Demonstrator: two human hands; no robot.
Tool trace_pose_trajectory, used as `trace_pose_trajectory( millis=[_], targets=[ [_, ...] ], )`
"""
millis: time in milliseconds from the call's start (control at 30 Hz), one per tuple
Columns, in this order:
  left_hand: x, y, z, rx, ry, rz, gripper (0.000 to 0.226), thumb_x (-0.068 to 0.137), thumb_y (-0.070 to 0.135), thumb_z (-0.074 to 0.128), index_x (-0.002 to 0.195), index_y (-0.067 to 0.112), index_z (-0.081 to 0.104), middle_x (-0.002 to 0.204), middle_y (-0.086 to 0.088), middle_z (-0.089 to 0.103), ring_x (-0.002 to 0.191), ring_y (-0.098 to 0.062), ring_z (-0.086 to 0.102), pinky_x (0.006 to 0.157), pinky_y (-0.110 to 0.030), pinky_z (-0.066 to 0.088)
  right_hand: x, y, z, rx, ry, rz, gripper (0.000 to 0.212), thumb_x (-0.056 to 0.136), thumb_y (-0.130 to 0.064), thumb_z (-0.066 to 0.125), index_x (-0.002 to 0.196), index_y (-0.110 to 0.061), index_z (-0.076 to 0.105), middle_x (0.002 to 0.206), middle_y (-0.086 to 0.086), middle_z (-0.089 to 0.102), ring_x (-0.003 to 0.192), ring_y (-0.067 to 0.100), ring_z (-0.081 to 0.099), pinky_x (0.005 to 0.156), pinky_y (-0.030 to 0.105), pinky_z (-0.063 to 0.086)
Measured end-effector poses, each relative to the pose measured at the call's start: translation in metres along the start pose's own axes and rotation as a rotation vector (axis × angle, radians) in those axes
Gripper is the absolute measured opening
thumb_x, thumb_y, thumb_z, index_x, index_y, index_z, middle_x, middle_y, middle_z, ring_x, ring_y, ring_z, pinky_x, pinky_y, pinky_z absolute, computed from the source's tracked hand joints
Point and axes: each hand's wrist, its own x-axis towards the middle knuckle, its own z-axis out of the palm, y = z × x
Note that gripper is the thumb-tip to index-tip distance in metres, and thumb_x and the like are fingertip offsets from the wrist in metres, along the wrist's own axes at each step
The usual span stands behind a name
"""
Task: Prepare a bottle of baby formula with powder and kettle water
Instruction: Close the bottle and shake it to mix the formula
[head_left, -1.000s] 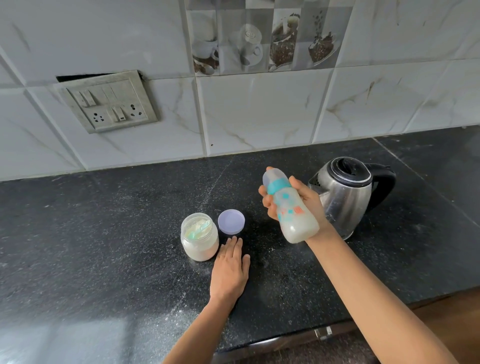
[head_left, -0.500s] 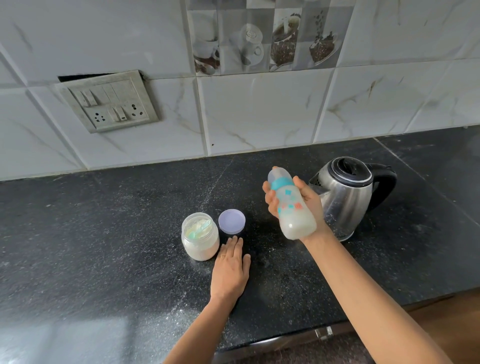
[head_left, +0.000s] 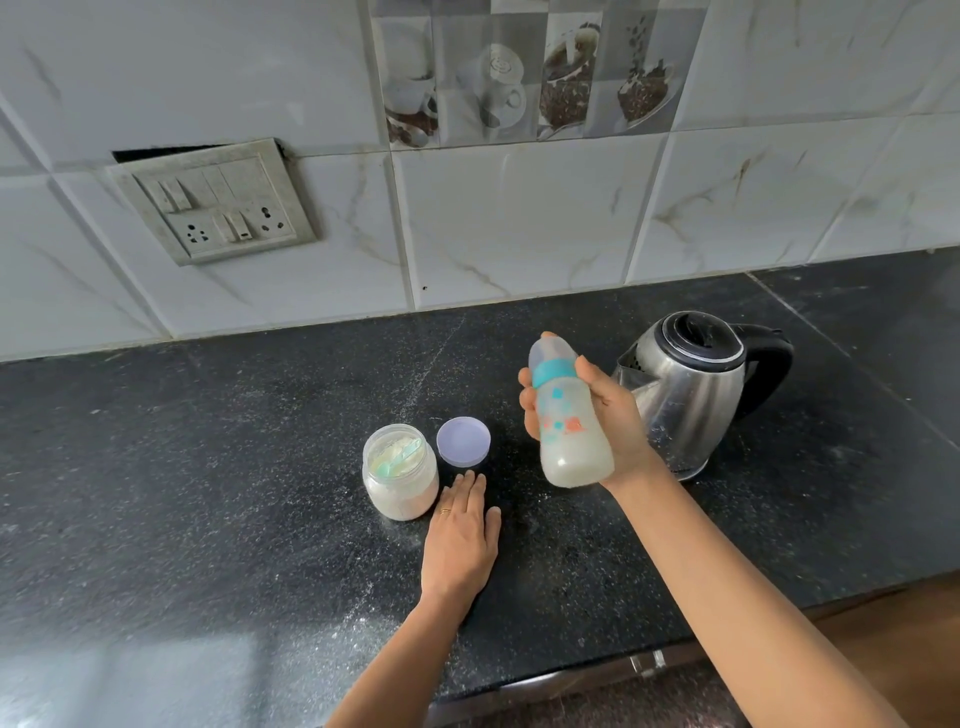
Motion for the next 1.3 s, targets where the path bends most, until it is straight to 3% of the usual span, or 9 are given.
trace_pose_trajectory(
  millis=[167, 267, 367, 467, 600, 833, 1000, 1167, 1300],
  targets=[
    [-0.001, 0.0, -0.001, -0.001, 0.008, 0.003, 0.05, 0.1, 0.033, 0.036, 0.144, 0.011, 0.034, 0.151, -0.006, 0.033, 0.142, -0.017, 0.022, 0.114, -0.023, 0.005, 0.0, 0.0, 0.004, -0.006, -0.083, 0.05, 0.068, 0.08, -0.027, 0.072, 0.139, -0.02, 0.04, 0.111, 0.017, 0.056, 0.086, 0.025, 0.062, 0.069, 0.037, 0.056],
    [-0.001, 0.0, 0.0, 0.004, 0.005, 0.01, 0.05, 0.1, 0.033, 0.036, 0.144, 0.011, 0.034, 0.151, -0.006, 0.033, 0.142, -0.017, 0.022, 0.114, -0.023, 0.004, 0.008, -0.001, 0.009, 0.214, 0.161, 0.075, 0.08, 0.07, -0.019, 0.079, 0.139, -0.012, 0.04, 0.113, 0.017, 0.057, 0.084, 0.032, 0.065, 0.068, 0.041, 0.059],
    [-0.001, 0.0, -0.001, -0.003, 0.009, 0.006, 0.05, 0.1, 0.032, 0.036, 0.144, 0.011, 0.034, 0.151, -0.006, 0.033, 0.142, -0.017, 0.022, 0.114, -0.023, 0.005, 0.019, -0.001, 0.018, 0.533, 0.385, 0.03, 0.056, 0.078, -0.012, 0.061, 0.131, -0.012, 0.043, 0.124, 0.016, 0.046, 0.093, 0.039, 0.055, 0.06, 0.055, 0.057],
    [-0.001, 0.0, -0.001, -0.003, 0.009, 0.006, 0.05, 0.1, 0.033, 0.035, 0.144, 0.011, 0.034, 0.151, -0.005, 0.033, 0.142, -0.017, 0.022, 0.114, -0.024, 0.006, 0.02, -0.002, 0.026, 0.481, 0.451, 0.022, 0.028, 0.093, -0.021, 0.049, 0.114, -0.003, 0.045, 0.11, 0.025, 0.049, 0.091, 0.04, 0.052, 0.058, 0.056, 0.056],
    [0.0, 0.0, 0.0, -0.002, 0.011, 0.009, 0.049, 0.099, 0.032, 0.037, 0.143, 0.011, 0.035, 0.15, -0.006, 0.034, 0.141, -0.018, 0.023, 0.114, -0.024, 0.005, 0.022, -0.002, 0.029, 0.467, 0.462, 0.017, 0.026, 0.096, -0.023, 0.047, 0.113, -0.003, 0.045, 0.106, 0.025, 0.051, 0.09, 0.04, 0.053, 0.057, 0.054, 0.057],
    [0.0, -0.002, 0.001, -0.004, 0.01, 0.003, 0.05, 0.099, 0.033, 0.036, 0.144, 0.012, 0.034, 0.151, -0.005, 0.033, 0.142, -0.017, 0.022, 0.114, -0.024, 0.005, 0.012, -0.007, 0.035, 0.294, 0.183, 0.166, 0.082, 0.06, -0.009, 0.086, 0.13, -0.002, 0.044, 0.108, 0.022, 0.058, 0.082, 0.035, 0.067, 0.068, 0.043, 0.059],
    [-0.001, -0.002, 0.002, 0.002, 0.012, 0.011, 0.049, 0.099, 0.032, 0.038, 0.143, 0.011, 0.036, 0.15, -0.006, 0.036, 0.141, -0.018, 0.025, 0.115, -0.026, 0.008, 0.023, -0.011, 0.042, 0.332, 0.463, -0.082, 0.025, 0.093, -0.019, 0.056, 0.113, -0.006, 0.049, 0.083, 0.026, 0.066, 0.082, 0.04, 0.061, 0.067, 0.051, 0.057],
    [-0.001, -0.001, 0.002, 0.0, 0.017, 0.002, 0.049, 0.099, 0.033, 0.038, 0.143, 0.011, 0.036, 0.15, -0.006, 0.035, 0.141, -0.018, 0.024, 0.115, -0.025, 0.007, 0.018, -0.008, 0.039, 0.4, 0.444, -0.028, 0.047, 0.086, -0.019, 0.063, 0.126, -0.002, 0.045, 0.112, 0.029, 0.053, 0.089, 0.042, 0.058, 0.066, 0.053, 0.058],
    [-0.001, -0.002, 0.003, 0.001, 0.014, 0.003, 0.049, 0.099, 0.033, 0.037, 0.143, 0.011, 0.035, 0.15, -0.006, 0.034, 0.141, -0.018, 0.023, 0.115, -0.026, 0.007, 0.014, -0.012, 0.045, 0.379, 0.463, -0.058, 0.023, 0.099, -0.025, 0.047, 0.101, -0.002, 0.051, 0.079, 0.028, 0.063, 0.085, 0.04, 0.056, 0.066, 0.053, 0.054]
  ],
)
